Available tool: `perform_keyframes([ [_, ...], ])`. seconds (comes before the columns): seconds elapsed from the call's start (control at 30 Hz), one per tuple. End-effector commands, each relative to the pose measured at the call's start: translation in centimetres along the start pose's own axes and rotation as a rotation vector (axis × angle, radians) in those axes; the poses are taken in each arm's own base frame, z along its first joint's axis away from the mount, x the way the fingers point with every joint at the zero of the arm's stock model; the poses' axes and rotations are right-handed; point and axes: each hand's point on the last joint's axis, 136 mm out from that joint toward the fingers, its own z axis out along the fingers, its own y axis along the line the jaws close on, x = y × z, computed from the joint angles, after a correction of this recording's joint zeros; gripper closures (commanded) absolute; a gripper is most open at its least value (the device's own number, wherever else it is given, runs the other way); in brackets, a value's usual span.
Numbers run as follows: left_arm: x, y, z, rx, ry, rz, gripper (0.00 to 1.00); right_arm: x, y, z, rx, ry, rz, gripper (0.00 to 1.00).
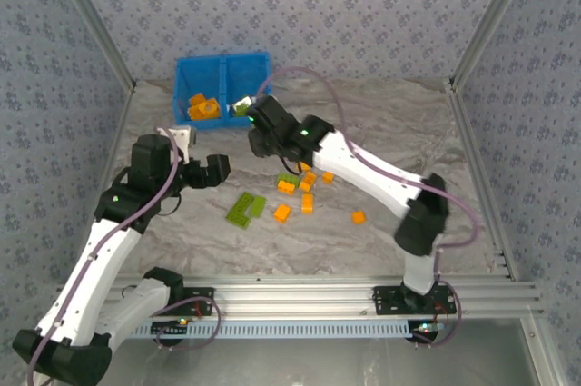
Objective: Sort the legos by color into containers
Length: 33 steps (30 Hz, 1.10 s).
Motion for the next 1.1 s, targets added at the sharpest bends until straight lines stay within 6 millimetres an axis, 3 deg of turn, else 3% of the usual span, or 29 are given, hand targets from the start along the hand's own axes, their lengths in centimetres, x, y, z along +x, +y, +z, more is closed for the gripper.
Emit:
perform_keyframes([
  [0.0,0.2,0.2,-1.1,-0.012,-0.017,-0.028,0.01,-1.1,-0.2,3.7,0.000,0.052,-0.152,0.64],
  [0.23,2.4,0.8,-2.0,-0.020,0.009,-0.069,0.01,-4.9,-1.7,12.4,0.010,-0.042,-0.048,0.68],
  [0.43,3.4,0.8,-1.5,0.000,0.029,-0.094,0.01,-8.3,-3.2,17.1,-0.010,-0.188,-0.004,0.66],
  [0.63,3.7,0.7,-1.6,0.001,0.047,-0.098,0.01,-10.2,-4.3,20.4,0.015,-0.322,0.013,0.64],
  [0.9,4.5,1.0,-1.9,-0.005,0.059,-0.118,0.01,-11.4,-5.1,23.0,0.013,-0.456,0.052,0.62],
  [1.0,4.7,1.1,-1.8,-0.006,0.066,-0.123,0.01,-11.6,-5.5,23.7,-0.001,-0.477,0.098,0.57],
  [1.07,4.8,1.1,-1.8,-0.009,0.066,-0.126,0.01,-11.7,-5.1,23.7,-0.030,-0.485,0.113,0.47],
])
